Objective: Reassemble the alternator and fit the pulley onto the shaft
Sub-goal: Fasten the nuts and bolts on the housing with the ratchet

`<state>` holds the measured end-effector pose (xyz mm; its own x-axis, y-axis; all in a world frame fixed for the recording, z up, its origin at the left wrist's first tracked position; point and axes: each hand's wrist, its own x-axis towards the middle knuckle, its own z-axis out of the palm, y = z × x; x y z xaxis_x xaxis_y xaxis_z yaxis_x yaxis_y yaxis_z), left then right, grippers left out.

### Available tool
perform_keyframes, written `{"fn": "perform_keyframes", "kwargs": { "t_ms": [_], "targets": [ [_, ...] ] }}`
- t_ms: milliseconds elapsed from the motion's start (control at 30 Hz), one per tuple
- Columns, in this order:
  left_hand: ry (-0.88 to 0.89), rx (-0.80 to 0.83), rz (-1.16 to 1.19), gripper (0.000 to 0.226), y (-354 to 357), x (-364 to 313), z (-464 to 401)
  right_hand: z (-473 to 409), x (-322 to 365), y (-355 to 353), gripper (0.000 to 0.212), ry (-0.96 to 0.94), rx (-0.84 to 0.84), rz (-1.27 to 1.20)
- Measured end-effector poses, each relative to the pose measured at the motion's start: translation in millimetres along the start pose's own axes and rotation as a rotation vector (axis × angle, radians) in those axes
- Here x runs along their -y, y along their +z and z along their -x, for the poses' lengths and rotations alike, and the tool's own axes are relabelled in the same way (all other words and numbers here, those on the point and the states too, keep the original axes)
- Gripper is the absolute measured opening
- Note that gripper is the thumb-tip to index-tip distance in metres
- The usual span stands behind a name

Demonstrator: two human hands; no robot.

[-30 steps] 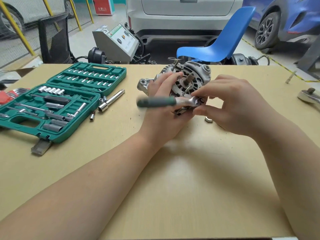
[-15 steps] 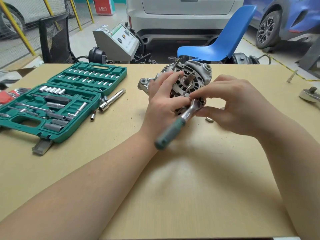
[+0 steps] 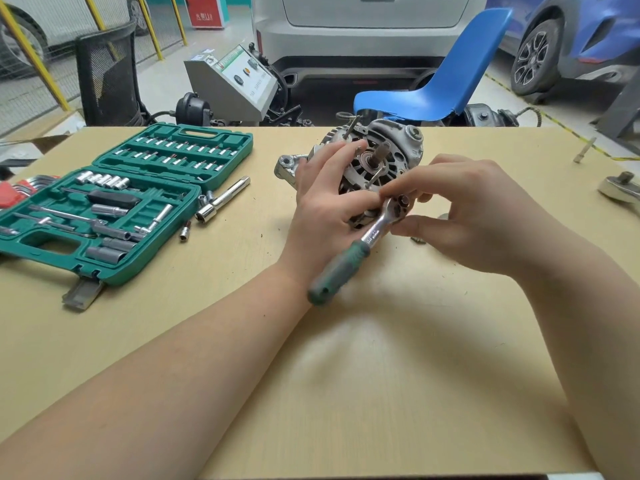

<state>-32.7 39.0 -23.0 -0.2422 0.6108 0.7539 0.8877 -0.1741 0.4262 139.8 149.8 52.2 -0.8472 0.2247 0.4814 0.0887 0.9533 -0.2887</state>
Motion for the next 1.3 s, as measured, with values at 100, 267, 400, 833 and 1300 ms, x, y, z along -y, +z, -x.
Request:
{"fn": "perform_keyframes", "kwargs": {
  "t_ms": [100,267,400,833,1300],
  "targets": [
    [-0.005,-0.038,0.033,0.011,0,-1,-1,-3,2,7,0.034,0.048,-0.082,0.06],
    [0.002,-0.057,0.04,0.011,3,-1,0,-6,-1,7,0.029,0.067,-0.08,0.076],
    [-0.034,-0.028,0.029,0.022,2,4,0,-2,-2,3,0.029,0.035,-0.022,0.025],
    [-0.042,-0.054,0.056,0.029,3,2,0,-2,-2,5,0.028,0.038,-0.024,0.017],
    [-0.014,-0.051,0.035,0.028,4,5,0,-2,-2,4,0.031,0.037,-0.02,0.002]
  ]
}}
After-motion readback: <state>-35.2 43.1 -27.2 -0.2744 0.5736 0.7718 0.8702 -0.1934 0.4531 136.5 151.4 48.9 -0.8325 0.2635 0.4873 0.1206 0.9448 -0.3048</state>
